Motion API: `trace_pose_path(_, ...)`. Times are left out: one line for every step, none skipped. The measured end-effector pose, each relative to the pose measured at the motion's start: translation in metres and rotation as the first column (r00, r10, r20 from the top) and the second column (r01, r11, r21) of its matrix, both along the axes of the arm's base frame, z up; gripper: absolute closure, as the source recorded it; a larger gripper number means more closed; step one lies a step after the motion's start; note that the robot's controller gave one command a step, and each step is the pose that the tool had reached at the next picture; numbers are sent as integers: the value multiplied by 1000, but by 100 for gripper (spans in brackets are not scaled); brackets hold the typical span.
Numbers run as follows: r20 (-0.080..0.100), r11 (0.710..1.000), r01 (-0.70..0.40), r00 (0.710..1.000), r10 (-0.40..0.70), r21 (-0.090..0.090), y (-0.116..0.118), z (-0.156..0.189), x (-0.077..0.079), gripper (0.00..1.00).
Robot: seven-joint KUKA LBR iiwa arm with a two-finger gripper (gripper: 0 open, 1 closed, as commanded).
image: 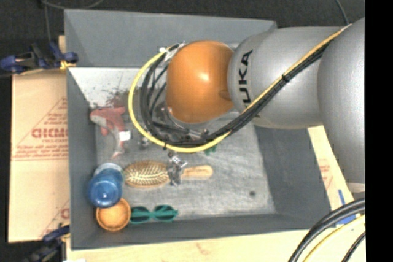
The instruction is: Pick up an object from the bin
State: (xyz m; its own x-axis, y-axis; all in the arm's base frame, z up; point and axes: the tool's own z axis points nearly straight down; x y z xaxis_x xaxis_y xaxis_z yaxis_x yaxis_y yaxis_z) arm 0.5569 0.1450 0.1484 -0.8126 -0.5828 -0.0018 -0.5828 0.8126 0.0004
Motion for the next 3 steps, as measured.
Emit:
trace_pose_path(13, 983, -184, 983, 184, -2, 16, -68, 3, 100)
trace_pose_path(12, 983, -183, 983, 183, -1, 16, -68, 3, 100)
trace_pose_path(-3, 983, -181, 983, 181, -1, 19, -20, -1, 100)
